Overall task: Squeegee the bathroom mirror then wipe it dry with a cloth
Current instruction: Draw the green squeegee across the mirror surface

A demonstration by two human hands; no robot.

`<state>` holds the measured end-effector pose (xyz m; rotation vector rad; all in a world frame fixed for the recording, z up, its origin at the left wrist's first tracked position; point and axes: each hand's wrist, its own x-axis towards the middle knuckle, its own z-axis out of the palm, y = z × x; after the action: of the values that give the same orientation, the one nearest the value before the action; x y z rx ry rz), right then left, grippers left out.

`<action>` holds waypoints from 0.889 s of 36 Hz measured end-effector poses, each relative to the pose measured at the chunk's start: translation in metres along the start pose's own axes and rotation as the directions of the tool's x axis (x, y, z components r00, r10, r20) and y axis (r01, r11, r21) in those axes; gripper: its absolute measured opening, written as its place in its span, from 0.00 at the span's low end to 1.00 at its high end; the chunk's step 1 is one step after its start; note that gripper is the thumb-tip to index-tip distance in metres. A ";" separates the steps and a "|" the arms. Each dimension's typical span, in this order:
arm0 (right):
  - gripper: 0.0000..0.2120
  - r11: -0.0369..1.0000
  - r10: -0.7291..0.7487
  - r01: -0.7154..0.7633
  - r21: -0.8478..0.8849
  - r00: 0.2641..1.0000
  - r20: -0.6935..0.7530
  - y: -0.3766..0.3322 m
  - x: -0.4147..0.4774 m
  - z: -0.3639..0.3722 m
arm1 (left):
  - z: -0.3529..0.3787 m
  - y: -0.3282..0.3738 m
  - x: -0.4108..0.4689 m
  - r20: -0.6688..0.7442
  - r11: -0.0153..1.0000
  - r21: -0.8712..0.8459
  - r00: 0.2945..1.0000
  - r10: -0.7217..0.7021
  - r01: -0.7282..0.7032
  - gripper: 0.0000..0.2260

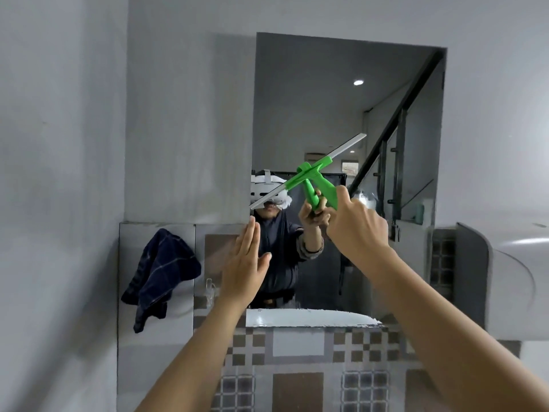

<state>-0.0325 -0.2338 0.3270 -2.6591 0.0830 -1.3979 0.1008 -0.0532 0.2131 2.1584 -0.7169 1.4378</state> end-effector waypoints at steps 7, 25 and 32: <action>0.15 0.998 -0.012 0.012 -0.060 1.000 -0.008 0.014 0.011 -0.009 | -0.004 -0.006 0.001 0.049 0.998 0.042 0.998 0.046 -0.049 0.32; 0.22 0.998 0.059 -0.059 0.003 0.997 -0.052 0.099 -0.009 0.010 | -0.008 -0.011 0.021 0.014 0.991 0.107 0.996 0.084 -0.085 0.28; 0.22 0.990 0.131 -0.127 0.058 0.988 -0.081 0.126 -0.023 0.030 | -0.017 -0.016 0.063 0.017 0.974 0.179 0.990 0.138 -0.139 0.25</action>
<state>-0.0190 -0.3531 0.2728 -2.5032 0.2203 -1.4503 0.1194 -0.0410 0.2766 2.2866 -0.7795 1.6262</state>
